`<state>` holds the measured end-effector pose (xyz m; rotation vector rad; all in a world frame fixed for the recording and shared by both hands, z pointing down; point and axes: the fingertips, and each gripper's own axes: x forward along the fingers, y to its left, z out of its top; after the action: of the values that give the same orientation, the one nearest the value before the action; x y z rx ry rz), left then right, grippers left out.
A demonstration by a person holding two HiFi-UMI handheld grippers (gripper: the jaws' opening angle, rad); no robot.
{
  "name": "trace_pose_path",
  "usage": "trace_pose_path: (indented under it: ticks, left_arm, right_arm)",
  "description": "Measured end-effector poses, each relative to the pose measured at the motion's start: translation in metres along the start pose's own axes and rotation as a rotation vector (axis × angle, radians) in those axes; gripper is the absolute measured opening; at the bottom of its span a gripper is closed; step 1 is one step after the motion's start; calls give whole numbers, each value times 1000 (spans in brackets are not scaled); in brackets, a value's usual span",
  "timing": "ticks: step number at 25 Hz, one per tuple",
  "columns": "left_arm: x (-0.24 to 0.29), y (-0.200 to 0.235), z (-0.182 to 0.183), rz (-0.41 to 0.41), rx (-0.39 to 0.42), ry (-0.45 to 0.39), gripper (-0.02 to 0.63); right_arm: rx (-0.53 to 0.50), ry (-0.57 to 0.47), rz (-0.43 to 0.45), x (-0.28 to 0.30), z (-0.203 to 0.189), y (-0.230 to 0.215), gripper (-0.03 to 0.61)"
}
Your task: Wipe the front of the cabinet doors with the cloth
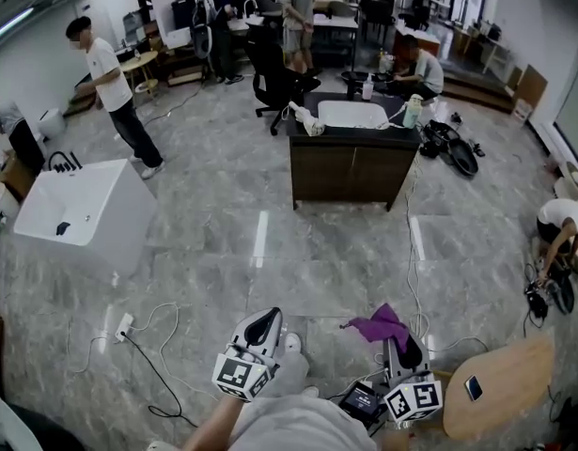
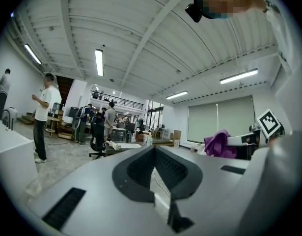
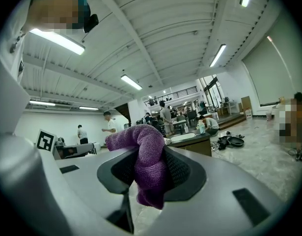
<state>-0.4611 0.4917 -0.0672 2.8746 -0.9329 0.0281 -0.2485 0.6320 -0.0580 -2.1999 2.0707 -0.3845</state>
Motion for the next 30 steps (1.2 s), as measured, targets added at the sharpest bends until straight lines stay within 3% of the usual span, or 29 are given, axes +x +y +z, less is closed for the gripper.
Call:
trace_pose_path:
  ticks: [7,20,30]
  left_arm:
    - [76,39,-2,-27,3,5,6]
    - [220,103,23,-190,-38,-34,6]
    - [279,136,10,-134,-39,9,6]
  right_arm:
    - [-6,22,-25,64,13,-27,137]
    - [-72,3,-145,181,56,-69,135]
    - [-68,30,-127,245,57,-114,135]
